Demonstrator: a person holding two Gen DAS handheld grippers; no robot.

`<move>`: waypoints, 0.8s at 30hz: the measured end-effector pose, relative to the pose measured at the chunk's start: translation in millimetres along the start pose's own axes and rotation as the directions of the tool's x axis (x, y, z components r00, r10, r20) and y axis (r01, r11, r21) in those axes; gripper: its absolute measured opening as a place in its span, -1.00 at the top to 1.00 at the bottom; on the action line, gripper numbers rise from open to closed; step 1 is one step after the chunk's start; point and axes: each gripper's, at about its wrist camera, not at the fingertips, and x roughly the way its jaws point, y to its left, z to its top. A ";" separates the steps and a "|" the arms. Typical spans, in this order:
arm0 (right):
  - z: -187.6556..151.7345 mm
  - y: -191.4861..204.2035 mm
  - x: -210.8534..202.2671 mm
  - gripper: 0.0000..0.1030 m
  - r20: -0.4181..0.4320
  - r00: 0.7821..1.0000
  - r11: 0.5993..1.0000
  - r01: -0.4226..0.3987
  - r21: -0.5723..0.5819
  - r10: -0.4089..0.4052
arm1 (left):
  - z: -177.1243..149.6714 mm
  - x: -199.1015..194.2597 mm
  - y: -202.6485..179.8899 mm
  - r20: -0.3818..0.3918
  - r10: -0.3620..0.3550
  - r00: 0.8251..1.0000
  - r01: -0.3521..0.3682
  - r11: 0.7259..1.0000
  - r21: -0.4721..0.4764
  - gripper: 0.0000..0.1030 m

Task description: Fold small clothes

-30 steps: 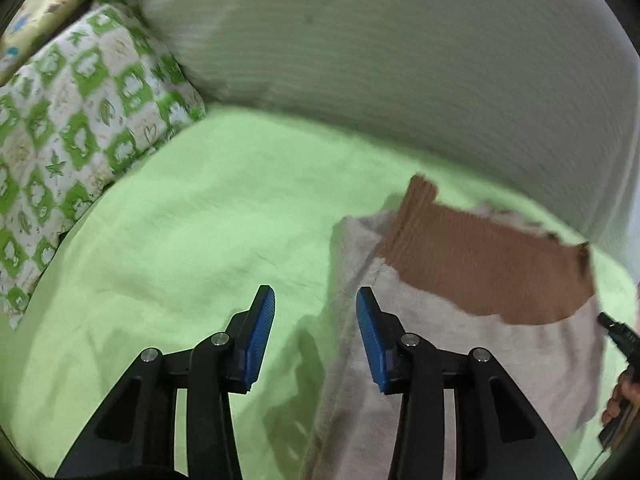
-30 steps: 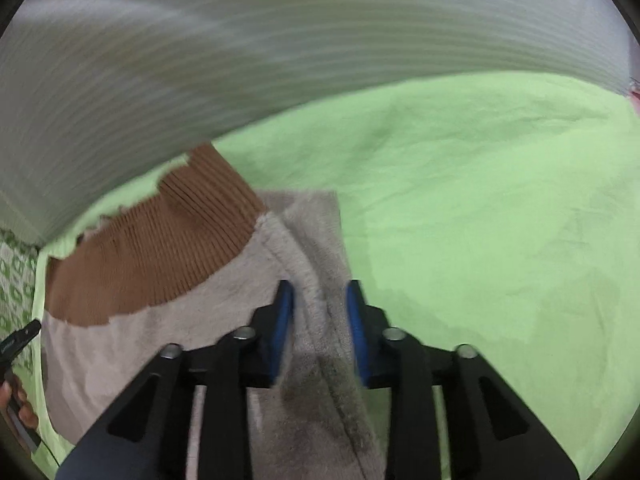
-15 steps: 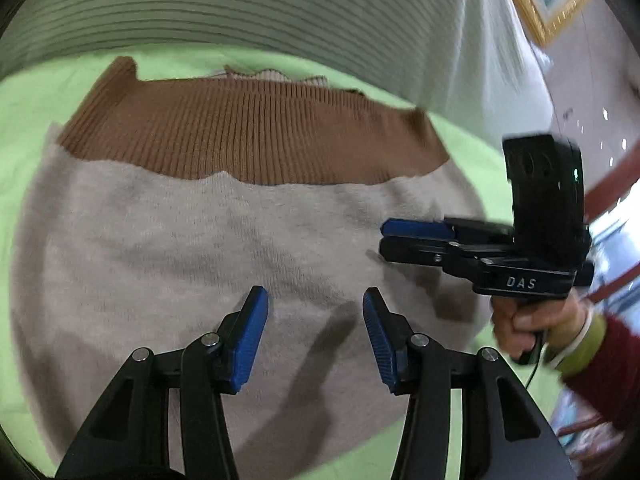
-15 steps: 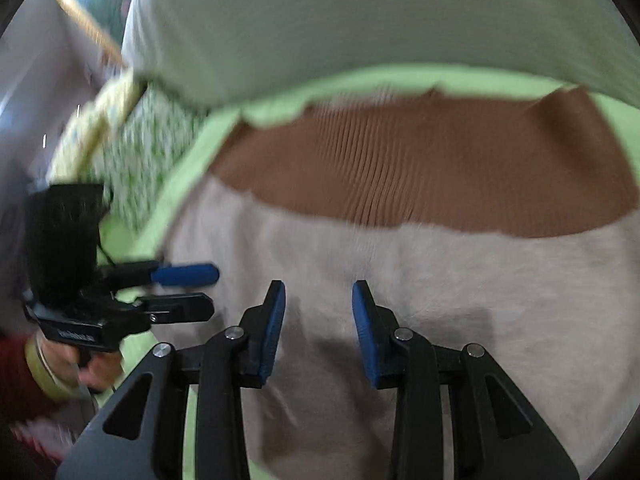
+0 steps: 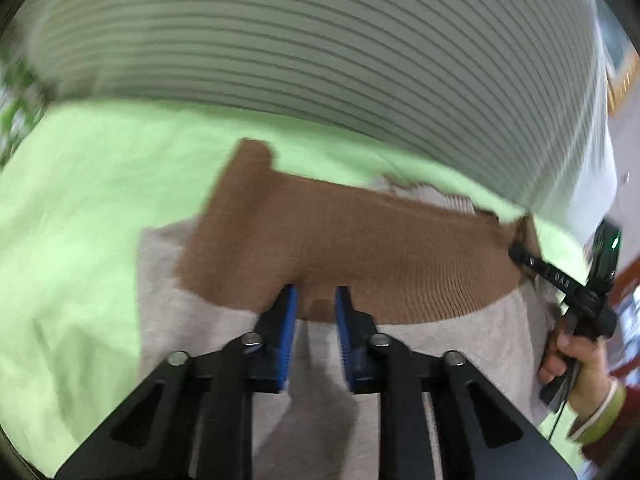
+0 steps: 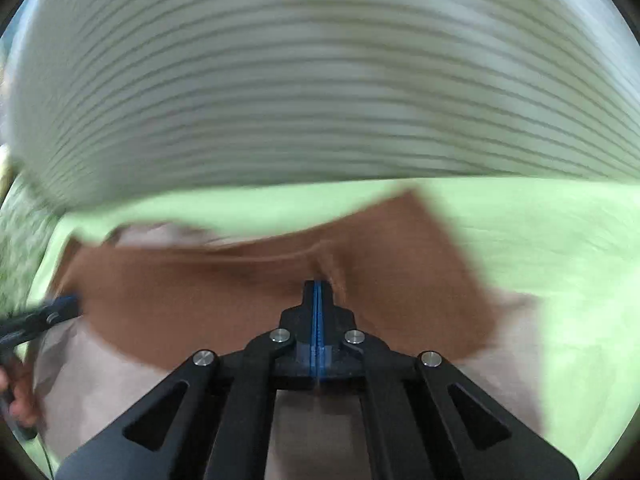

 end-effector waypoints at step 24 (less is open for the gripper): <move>-37.2 -104.5 -113.6 0.08 0.013 0.995 0.974 0.093 0.207 -0.098 | -63.7 -97.6 65.9 0.040 0.178 0.983 -0.159 0.944 -0.291 -0.12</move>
